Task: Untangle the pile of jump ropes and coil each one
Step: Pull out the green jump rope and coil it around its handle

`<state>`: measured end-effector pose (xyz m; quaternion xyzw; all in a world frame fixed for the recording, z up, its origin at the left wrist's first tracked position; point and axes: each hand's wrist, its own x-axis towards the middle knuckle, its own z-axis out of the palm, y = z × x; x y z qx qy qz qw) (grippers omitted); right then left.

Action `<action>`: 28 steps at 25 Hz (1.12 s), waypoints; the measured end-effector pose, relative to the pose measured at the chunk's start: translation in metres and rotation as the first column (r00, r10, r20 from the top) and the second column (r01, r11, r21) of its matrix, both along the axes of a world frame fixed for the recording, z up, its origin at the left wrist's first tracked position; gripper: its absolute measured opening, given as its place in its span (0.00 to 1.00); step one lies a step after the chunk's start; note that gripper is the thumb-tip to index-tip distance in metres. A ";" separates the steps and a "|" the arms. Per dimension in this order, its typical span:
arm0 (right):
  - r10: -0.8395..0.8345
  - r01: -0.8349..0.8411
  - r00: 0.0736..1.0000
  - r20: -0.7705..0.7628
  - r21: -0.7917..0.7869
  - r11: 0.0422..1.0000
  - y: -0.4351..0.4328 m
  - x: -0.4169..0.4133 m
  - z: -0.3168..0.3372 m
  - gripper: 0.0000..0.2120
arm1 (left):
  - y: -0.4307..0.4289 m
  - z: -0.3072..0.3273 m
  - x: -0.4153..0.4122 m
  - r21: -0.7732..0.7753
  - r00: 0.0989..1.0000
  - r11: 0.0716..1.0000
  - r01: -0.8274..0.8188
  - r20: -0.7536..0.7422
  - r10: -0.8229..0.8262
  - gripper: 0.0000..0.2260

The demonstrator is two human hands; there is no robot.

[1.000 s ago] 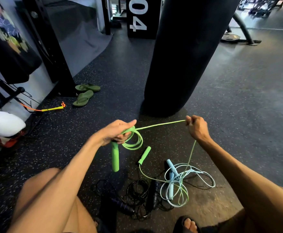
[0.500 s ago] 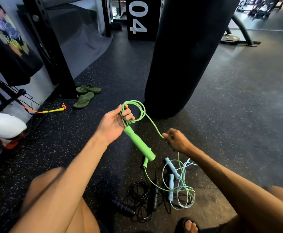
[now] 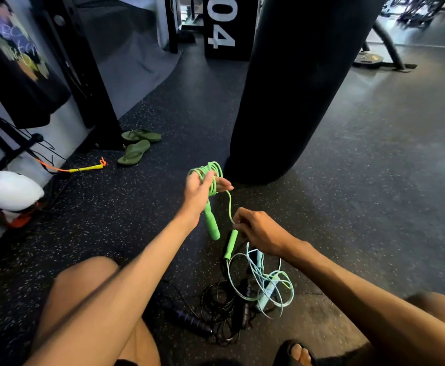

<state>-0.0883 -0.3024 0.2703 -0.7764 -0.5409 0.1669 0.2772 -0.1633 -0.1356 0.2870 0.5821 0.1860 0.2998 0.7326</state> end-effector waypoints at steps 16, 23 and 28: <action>0.034 -0.030 0.990 -0.134 0.034 0.999 0.003 -0.003 0.033 0.14 | -0.015 -0.007 -0.002 0.594 0.859 0.732 0.333 -0.512 0.025 0.07; -0.181 0.204 0.959 -0.217 0.090 0.975 -0.001 0.028 0.042 0.12 | -0.015 -0.006 -0.007 0.552 0.827 0.690 0.469 -0.548 -0.123 0.21; -0.266 0.288 0.934 -0.239 0.062 0.956 -0.023 0.057 0.047 0.15 | 0.015 0.000 -0.012 0.451 0.839 0.805 0.387 -0.534 -0.104 0.22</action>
